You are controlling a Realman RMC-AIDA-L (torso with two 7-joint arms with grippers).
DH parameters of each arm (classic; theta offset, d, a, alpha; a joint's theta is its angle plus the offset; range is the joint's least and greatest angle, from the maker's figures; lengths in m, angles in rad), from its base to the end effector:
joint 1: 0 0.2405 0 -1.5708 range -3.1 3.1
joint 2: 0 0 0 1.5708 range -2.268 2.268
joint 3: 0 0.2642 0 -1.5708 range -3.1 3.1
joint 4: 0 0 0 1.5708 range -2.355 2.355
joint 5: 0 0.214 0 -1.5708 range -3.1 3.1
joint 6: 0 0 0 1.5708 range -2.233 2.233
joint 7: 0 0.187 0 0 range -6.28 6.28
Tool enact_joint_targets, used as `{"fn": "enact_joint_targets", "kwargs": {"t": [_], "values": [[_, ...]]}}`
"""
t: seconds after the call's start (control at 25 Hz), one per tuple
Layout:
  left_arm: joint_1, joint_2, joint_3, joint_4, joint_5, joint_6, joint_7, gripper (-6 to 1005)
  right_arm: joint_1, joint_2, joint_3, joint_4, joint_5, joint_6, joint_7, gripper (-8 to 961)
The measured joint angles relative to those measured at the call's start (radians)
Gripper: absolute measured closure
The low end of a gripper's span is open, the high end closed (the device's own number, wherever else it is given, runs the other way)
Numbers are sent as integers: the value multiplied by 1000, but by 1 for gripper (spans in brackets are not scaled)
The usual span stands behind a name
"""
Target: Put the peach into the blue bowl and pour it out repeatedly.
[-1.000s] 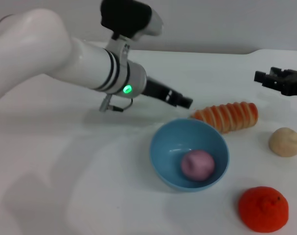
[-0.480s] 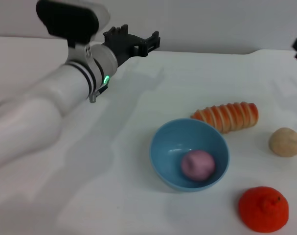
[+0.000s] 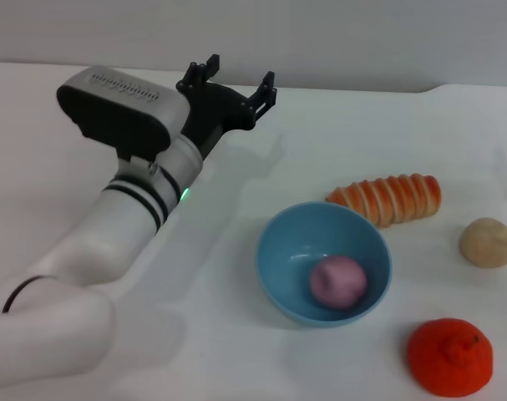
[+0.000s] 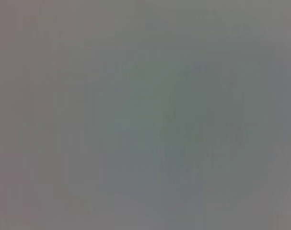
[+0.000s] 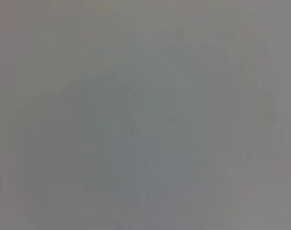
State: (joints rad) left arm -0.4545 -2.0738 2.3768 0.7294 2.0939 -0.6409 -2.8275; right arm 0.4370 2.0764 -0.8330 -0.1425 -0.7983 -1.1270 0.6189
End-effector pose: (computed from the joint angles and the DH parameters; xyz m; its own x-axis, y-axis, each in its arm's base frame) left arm -0.2154 0.4020 -0.1206 0.7469 0.1220 0.6536 0.6450 -0.3718 -0.6677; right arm 0.3505 0.3829 -0.0055 0.5672 -0.0683 -0.8207 -0.8115 -0.2164 -0.5428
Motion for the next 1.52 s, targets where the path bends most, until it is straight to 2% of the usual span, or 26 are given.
{"fn": "enact_joint_targets", "kwargs": {"t": [0.36,0.68,1.0,1.52], "values": [[57,-1,124,-25,0,-199,-21,177,0,3,0,54,3,6,-53,338],[46,-3,149,-39,1,-222,-52,176,1,5,3,84,7,7,-54,338],[44,-3,153,-39,0,-227,-52,176,-2,5,49,106,23,0,-55,338],[37,-3,169,-39,0,-208,-52,176,-4,5,49,110,24,-1,-56,338]]}}
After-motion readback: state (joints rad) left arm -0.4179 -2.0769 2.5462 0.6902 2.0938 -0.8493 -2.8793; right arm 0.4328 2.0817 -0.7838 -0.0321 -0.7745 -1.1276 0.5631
